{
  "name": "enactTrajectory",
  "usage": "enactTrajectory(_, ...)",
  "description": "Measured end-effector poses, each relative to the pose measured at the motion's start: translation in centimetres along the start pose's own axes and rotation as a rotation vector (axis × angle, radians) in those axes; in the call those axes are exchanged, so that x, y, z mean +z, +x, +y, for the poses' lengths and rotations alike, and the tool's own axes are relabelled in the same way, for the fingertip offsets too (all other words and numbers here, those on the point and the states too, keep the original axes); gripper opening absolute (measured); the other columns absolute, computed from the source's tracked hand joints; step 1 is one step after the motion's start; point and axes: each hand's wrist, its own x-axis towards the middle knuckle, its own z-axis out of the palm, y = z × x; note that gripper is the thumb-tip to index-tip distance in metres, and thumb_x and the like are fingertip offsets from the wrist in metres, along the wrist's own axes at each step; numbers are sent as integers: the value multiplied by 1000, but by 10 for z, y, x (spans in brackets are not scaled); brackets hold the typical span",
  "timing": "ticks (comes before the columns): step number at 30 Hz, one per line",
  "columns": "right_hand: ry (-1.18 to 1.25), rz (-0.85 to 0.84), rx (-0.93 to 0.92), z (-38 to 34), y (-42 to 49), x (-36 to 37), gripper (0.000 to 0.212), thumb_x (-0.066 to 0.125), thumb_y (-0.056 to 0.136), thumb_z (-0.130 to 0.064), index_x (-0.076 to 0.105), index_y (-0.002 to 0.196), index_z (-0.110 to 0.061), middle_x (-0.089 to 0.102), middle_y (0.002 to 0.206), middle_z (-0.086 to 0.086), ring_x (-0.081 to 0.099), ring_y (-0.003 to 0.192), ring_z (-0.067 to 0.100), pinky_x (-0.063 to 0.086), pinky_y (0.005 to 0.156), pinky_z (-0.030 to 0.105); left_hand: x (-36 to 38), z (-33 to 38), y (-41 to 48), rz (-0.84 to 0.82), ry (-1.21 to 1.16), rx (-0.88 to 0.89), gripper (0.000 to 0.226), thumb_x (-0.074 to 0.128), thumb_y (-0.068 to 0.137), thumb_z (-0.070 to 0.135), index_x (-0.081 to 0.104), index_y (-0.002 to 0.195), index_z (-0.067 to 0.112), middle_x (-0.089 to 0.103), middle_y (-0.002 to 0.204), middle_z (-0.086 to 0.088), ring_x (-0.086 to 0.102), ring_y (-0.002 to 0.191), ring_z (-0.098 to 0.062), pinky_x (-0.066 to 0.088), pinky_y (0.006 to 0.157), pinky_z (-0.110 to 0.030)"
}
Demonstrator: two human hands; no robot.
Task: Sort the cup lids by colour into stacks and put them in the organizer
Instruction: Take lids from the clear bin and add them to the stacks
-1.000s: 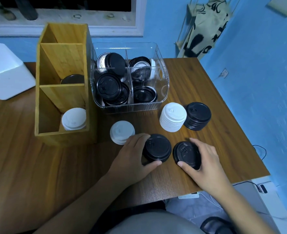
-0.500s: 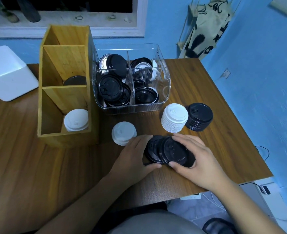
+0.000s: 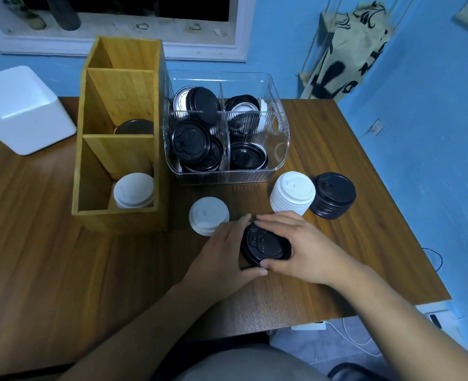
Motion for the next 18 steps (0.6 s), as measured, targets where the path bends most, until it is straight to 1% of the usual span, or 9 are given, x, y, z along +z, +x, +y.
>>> enactTrajectory(4, 6, -1, 21, 0, 1, -3, 82, 80, 77, -56, 51, 146, -24, 50, 149, -10, 42, 137, 6, 30, 116, 23, -1, 2, 0, 1, 3, 4, 103, 83, 74, 55, 34, 155, 15, 48, 146, 1, 37, 133, -8, 19, 110, -14)
enactTrajectory(7, 28, 11, 43, -1, -1, -3, 82, 77, 74, -62, 55, 144, -25, 53, 147, -11, 45, 135, 4, 33, 116, 25, -1, 2, 1, 6, 15, 28, 97, 77, 75, 60, 38, 152, 15, 52, 143, 2, 42, 131, -10, 25, 110, -22)
enactTrajectory(11, 20, 42, 74, -3, -4, -1, 83, 74, 72, -68, 58, 141, -24, 55, 145, -10, 48, 132, 3, 34, 114, 22, -1, 2, 2, 5, 35, 6, 95, 74, 74, 64, 43, 148, 13, 56, 138, 2, 39, 130, -9, 27, 108, -23)
enactTrajectory(13, 25, 45, 90, -4, -4, 1, 84, 76, 71, -66, 57, 141, -23, 54, 145, -10, 48, 132, 4, 33, 114, 21, -2, 3, 3, -4, 41, 10, 93, 76, 73, 63, 47, 145, 13, 59, 135, 3, 41, 127, -11, 32, 106, -25)
enactTrajectory(15, 38, 38, 98, -4, -3, 2, 81, 80, 72, -61, 57, 140, -23, 53, 145, -11, 48, 133, 4, 36, 114, 25, -3, 3, 3, -6, 49, 18, 92, 77, 71, 63, 50, 143, 12, 60, 133, 4, 44, 125, -12, 38, 106, -29)
enactTrajectory(18, 49, 20, 102, -4, -1, 5, 75, 80, 72, -58, 57, 135, -24, 52, 139, -14, 48, 131, 6, 43, 109, 32, -2, 2, 2, 8, 70, 10, 95, 76, 71, 67, 53, 142, 9, 57, 142, 1, 44, 130, -14, 37, 110, -30)
